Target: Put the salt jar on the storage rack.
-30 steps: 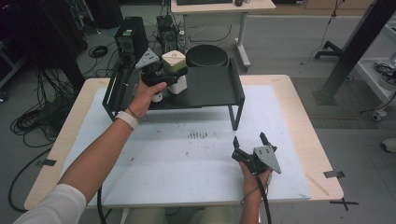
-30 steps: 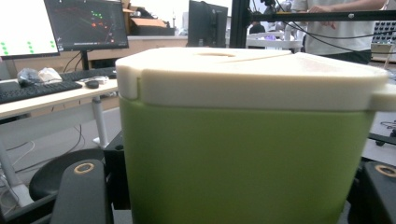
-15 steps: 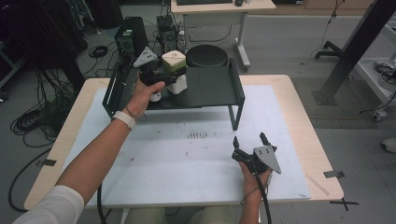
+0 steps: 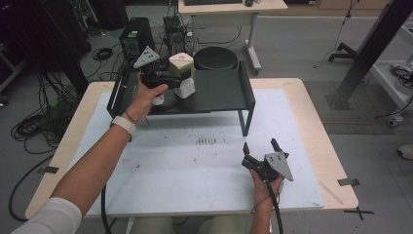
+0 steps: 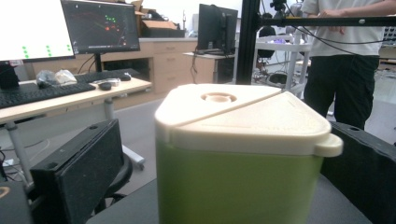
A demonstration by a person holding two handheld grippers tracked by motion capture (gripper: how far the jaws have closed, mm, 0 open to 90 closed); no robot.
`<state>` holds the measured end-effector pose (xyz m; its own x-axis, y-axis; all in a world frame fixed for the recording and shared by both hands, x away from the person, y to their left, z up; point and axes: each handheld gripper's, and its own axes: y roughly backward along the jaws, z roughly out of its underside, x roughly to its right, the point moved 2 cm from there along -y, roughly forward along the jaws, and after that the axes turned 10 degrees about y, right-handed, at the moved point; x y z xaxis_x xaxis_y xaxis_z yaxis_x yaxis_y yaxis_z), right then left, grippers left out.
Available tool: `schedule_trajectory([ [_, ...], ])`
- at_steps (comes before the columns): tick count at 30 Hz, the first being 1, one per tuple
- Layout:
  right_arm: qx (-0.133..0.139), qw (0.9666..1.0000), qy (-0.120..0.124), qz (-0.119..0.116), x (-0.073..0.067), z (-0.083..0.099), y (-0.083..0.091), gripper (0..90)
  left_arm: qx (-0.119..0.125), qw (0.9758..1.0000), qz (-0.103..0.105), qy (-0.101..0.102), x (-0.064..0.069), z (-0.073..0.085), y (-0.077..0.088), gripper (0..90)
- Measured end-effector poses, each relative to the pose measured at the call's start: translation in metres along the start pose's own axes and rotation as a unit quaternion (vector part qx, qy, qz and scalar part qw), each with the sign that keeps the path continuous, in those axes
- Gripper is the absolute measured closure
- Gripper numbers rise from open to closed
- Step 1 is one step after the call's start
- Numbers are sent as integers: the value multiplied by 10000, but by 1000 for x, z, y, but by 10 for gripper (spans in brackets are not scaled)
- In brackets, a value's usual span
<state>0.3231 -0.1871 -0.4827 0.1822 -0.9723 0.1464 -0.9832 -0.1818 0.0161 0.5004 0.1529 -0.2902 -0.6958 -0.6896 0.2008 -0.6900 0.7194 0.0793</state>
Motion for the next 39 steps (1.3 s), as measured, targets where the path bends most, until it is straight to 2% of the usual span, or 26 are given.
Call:
schedule_trajectory([
  [10,-7,10000,4,2,0,0,0,40,84,9999,-22,-128,10,-15,20,2],
  [17,-8,10000,-2,-6,0,0,0,40,213,9994,-43,-284,23,-24,37,2],
  [21,-1,10000,1,-6,0,0,0,39,345,9991,-61,-247,29,-29,49,2],
  [25,3,10000,-7,-8,0,0,0,37,378,9988,-55,-310,36,-28,60,2],
  [28,-1,10000,-3,-11,0,0,0,36,525,9982,-14,-286,41,-26,73,2],
  [36,-4,10000,0,-9,0,0,0,36,827,9949,-220,-537,51,-22,105,2],
  [39,8,10000,9,-10,0,0,0,30,893,9943,-243,-520,53,-17,118,3],
])
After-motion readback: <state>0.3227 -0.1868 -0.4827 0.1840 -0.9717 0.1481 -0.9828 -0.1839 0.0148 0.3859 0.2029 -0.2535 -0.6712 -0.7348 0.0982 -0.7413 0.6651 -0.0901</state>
